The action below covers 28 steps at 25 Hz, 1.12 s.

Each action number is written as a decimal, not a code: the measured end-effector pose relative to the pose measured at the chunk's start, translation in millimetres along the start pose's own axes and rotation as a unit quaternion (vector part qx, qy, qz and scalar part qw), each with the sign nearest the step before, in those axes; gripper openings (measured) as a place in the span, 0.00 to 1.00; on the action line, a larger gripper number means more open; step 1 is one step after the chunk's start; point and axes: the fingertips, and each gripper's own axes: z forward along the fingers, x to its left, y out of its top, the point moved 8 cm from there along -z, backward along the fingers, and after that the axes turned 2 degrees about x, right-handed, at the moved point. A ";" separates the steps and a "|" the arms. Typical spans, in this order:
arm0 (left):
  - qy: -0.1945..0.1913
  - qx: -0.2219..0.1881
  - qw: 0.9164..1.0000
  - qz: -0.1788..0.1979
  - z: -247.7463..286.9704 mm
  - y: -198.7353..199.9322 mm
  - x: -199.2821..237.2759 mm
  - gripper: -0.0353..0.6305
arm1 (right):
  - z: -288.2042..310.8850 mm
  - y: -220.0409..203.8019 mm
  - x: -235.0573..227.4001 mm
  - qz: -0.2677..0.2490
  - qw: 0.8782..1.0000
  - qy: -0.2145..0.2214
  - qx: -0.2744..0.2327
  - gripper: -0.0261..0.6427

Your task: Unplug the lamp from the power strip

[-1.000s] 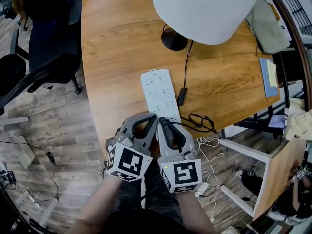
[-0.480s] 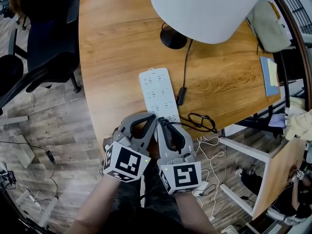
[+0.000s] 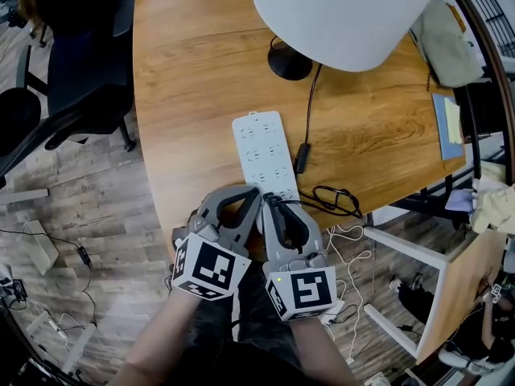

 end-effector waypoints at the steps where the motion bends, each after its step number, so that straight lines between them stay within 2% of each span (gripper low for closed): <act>1: 0.001 0.001 1.000 0.000 -0.1 -0.2 0.0 0.05 | -0.1 -0.1 0.7 -0.002 1.000 0.000 -0.001 0.14; 7: 0.003 0.000 1.000 0.000 0.3 -0.2 -1.2 0.05 | -2.0 -1.8 5.5 -0.033 0.999 -0.003 -0.011 0.14; 11: 0.004 -0.002 1.000 -0.001 -0.1 -1.1 -0.9 0.05 | -6.0 7.4 -3.1 0.044 0.998 0.006 -0.048 0.14; 12: 0.005 -0.002 1.000 -0.001 0.1 -1.3 -0.7 0.05 | -5.6 11.4 -3.4 0.044 0.998 0.009 -0.051 0.14; 15: 0.006 -0.002 1.000 -0.003 0.1 -1.5 -1.4 0.05 | -4.1 15.2 1.7 0.019 0.999 0.021 -0.045 0.14; 22: -0.003 -0.001 1.000 -0.017 0.5 -0.1 0.9 0.05 | -5.8 9.5 -5.2 0.020 0.999 0.009 -0.034 0.14; 25: 0.005 -0.003 1.000 -0.011 0.3 1.4 0.3 0.05 | -8.2 11.1 -11.3 0.021 0.999 0.001 -0.036 0.14; 28: 0.013 -0.012 1.000 -0.021 -1.3 2.4 2.5 0.05 | -10.0 11.2 -15.4 0.024 0.999 -0.004 -0.035 0.14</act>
